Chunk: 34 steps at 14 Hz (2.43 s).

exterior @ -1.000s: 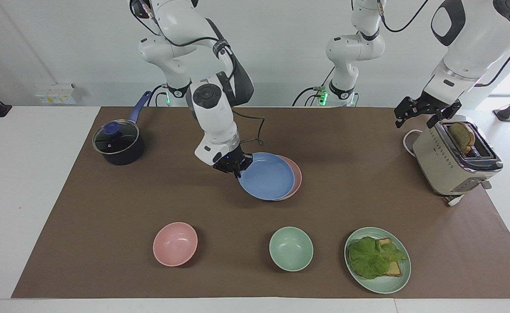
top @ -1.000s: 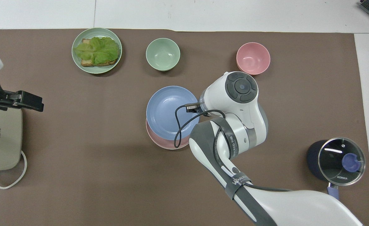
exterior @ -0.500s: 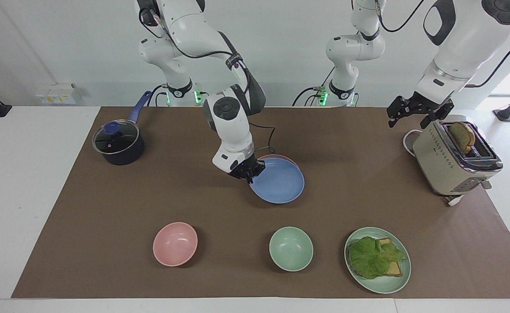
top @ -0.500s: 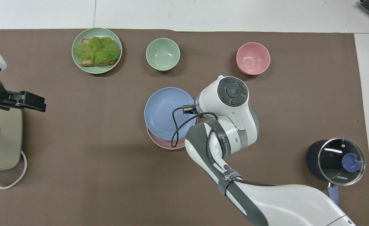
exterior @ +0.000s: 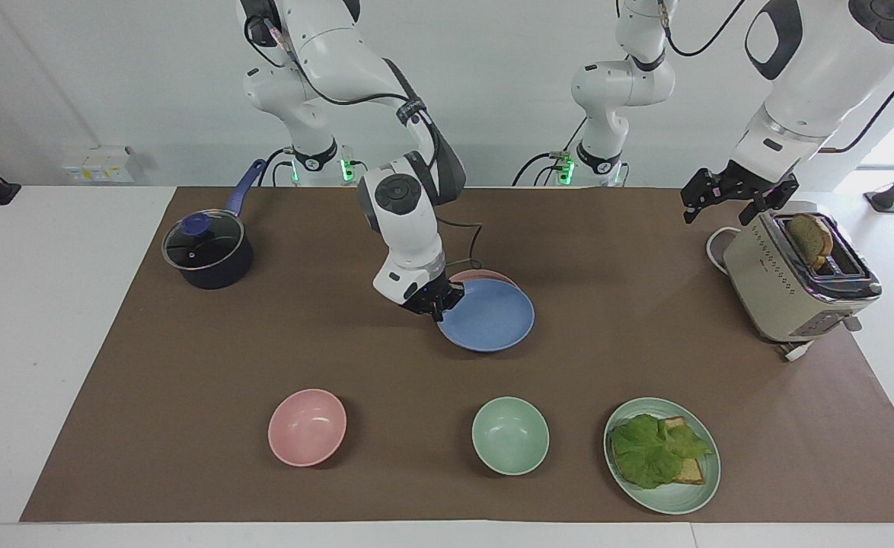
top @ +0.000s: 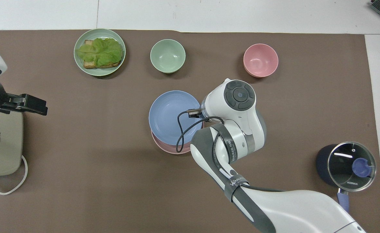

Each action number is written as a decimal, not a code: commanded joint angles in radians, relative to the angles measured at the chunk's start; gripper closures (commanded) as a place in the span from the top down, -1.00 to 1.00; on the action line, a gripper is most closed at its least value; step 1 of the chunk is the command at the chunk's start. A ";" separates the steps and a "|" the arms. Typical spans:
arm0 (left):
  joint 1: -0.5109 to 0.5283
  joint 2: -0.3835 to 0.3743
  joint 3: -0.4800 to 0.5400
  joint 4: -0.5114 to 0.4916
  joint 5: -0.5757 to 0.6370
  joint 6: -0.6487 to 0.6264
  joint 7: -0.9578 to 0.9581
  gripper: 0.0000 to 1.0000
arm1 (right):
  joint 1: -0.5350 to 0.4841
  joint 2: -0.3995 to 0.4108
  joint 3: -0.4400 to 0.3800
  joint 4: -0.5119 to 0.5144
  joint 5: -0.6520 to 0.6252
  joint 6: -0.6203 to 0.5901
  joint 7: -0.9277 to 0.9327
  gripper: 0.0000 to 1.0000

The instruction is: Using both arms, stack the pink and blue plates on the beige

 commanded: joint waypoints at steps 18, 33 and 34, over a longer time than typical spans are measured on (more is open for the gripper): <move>0.001 -0.006 -0.002 0.002 0.017 -0.012 -0.008 1.00 | -0.198 -0.199 -0.028 0.052 -0.116 -0.118 -0.002 1.00; 0.001 -0.006 -0.003 0.002 0.017 -0.012 -0.008 1.00 | -0.359 -0.440 -0.033 0.117 -0.162 -0.509 -0.013 1.00; 0.001 -0.006 -0.003 0.002 0.017 -0.012 -0.008 1.00 | -0.368 -0.457 -0.033 0.118 -0.178 -0.530 -0.014 1.00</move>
